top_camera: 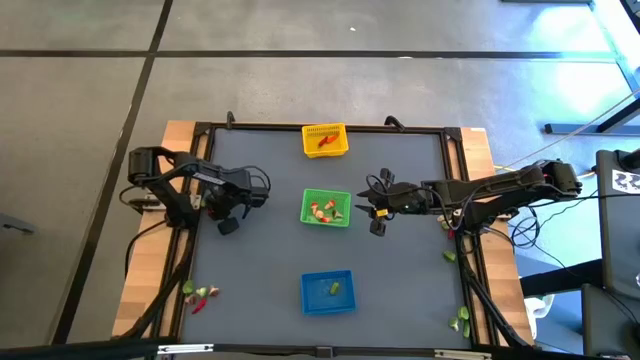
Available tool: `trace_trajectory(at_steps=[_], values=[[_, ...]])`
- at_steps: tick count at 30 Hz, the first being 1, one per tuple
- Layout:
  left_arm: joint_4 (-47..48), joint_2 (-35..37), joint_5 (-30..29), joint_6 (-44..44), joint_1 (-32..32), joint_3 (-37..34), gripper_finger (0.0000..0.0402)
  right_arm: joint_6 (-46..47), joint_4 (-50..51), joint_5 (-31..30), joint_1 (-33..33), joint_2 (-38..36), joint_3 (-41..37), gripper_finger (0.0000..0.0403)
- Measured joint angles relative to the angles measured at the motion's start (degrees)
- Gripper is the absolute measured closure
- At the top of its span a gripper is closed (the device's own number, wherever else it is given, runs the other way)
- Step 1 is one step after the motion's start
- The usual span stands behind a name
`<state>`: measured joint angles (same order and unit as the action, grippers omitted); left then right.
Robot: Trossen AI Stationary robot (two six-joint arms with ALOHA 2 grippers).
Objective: Sort produce into baskets
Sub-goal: Put the red mushroom into the green bin
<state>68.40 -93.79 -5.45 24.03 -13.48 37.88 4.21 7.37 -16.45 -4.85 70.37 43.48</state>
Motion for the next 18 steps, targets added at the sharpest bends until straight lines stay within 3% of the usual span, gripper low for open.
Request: trace_trajectory(at_steps=[10, 18], values=[[-0.6, 6.7, 0.0, -0.5, 3.1, 8.9, 0.0344, 0.0, 0.0, 0.0, 0.0, 0.0, 0.0, 0.0251], [-12.8, 12.9, 0.0, -6.7, 5.8, 14.1, 0.0337, 0.0, 0.0, 0.0, 0.0, 0.0, 0.0, 0.0251]])
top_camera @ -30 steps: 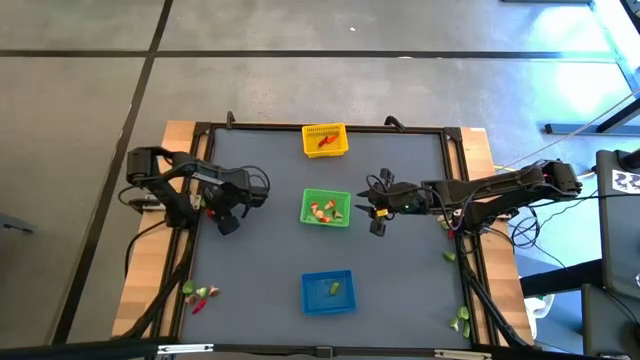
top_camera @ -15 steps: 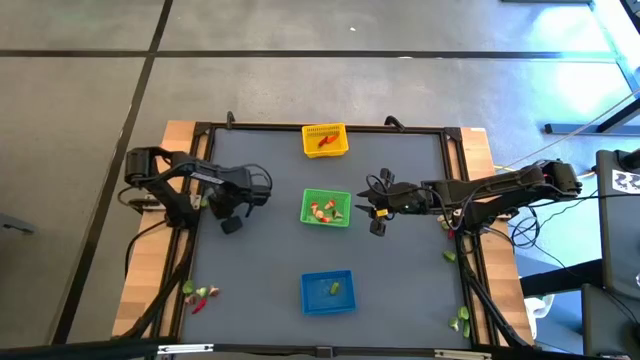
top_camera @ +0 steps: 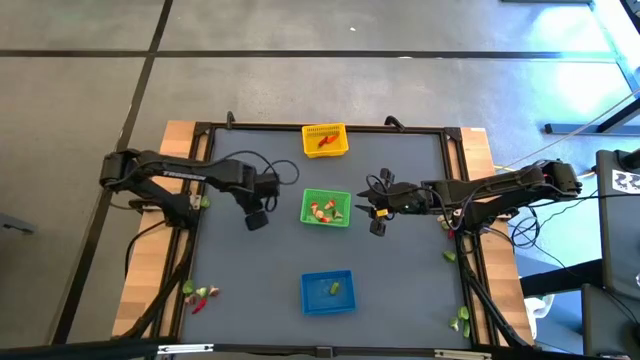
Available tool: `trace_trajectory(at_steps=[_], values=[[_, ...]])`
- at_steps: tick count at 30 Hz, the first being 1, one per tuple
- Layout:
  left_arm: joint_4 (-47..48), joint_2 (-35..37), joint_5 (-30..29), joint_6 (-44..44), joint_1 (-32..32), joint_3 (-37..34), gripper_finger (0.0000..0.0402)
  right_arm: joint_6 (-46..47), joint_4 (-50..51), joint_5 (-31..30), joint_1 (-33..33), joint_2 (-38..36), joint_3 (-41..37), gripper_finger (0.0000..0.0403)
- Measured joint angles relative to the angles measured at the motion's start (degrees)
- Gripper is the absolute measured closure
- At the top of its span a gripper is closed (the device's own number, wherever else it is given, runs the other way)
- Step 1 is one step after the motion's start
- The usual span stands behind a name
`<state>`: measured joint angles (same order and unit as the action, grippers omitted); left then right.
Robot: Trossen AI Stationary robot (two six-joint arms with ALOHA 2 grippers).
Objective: Sort produce into baskets
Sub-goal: Put the red mushroom into the green bin
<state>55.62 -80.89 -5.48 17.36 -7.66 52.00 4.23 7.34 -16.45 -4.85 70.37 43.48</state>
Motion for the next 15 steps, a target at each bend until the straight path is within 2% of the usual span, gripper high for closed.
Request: trace_trajectory(at_steps=[15], values=[[-32.8, 1.3, 0.0, -8.5, 1.7, 0.0, 0.0333, 0.0, 0.0, 0.0, 0.0, 0.0, 0.0, 0.0251]])
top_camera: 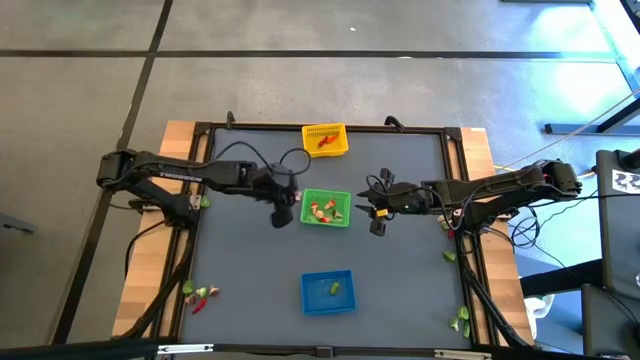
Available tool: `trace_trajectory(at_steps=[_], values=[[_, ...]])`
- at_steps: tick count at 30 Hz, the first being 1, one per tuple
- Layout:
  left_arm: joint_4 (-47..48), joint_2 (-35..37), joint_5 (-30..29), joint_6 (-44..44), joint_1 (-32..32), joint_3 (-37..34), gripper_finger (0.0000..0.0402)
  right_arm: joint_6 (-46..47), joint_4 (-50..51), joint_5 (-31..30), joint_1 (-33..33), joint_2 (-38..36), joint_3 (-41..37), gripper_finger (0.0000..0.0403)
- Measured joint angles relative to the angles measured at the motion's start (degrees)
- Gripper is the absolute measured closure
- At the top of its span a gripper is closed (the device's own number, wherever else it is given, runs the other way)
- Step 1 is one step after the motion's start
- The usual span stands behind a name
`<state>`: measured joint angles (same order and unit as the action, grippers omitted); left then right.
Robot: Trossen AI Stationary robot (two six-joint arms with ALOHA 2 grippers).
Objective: Sort produce into baskets
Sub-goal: Put the red mushroom into the green bin
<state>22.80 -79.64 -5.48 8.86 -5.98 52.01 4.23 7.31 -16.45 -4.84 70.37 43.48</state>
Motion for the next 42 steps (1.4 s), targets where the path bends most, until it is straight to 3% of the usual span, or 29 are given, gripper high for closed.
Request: trace_trajectory(at_steps=[12, 34, 42], values=[[-17.0, -2.1, 0.0, -3.5, -0.1, -0.1, 0.0333, 0.0, -0.2, 0.0, 0.0, 0.0, 0.0, 0.0251], [-19.3, -17.5, 0.0, 2.4, -0.1, -0.1, 0.0333, 0.0, -0.3, 0.0, 0.0, 0.0, 0.0, 0.0251], [-19.2, -17.5, 0.3, 2.5, -0.1, -0.1, 0.0264, 0.0, -0.3, 0.0, 0.0, 0.0, 0.0, 0.0251]])
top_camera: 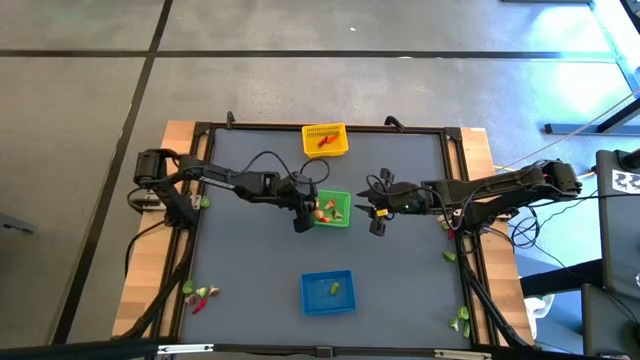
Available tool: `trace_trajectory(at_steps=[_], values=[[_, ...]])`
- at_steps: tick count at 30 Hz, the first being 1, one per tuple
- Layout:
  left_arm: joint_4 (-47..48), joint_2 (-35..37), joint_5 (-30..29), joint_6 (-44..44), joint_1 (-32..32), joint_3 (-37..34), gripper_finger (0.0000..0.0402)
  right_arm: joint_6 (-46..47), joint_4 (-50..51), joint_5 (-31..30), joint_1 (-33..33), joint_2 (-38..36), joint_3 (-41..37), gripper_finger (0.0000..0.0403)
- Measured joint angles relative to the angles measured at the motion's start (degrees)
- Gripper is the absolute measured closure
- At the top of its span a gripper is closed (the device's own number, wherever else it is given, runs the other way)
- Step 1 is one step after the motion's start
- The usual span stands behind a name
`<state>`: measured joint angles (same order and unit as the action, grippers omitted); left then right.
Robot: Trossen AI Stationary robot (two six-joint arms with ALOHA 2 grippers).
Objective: Sort produce into baskets
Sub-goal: Put the red mushroom into the green bin, then put the green chili pepper into the blue bin
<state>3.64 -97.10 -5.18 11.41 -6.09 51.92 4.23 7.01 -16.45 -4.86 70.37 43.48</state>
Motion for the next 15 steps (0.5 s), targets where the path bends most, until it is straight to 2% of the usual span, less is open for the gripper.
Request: trace_trajectory(at_steps=[6, 15], values=[[1.9, 2.2, 0.2, -0.8, 0.0, 0.1, 0.0222, 0.0, 0.0, 0.0, 0.0, 0.0, 0.0, 0.0251], [15.0, 11.1, 0.3, 1.8, 0.1, 0.6, 0.0218, 0.0, -0.1, 0.0, 0.0, 0.0, 0.0, 0.0251]])
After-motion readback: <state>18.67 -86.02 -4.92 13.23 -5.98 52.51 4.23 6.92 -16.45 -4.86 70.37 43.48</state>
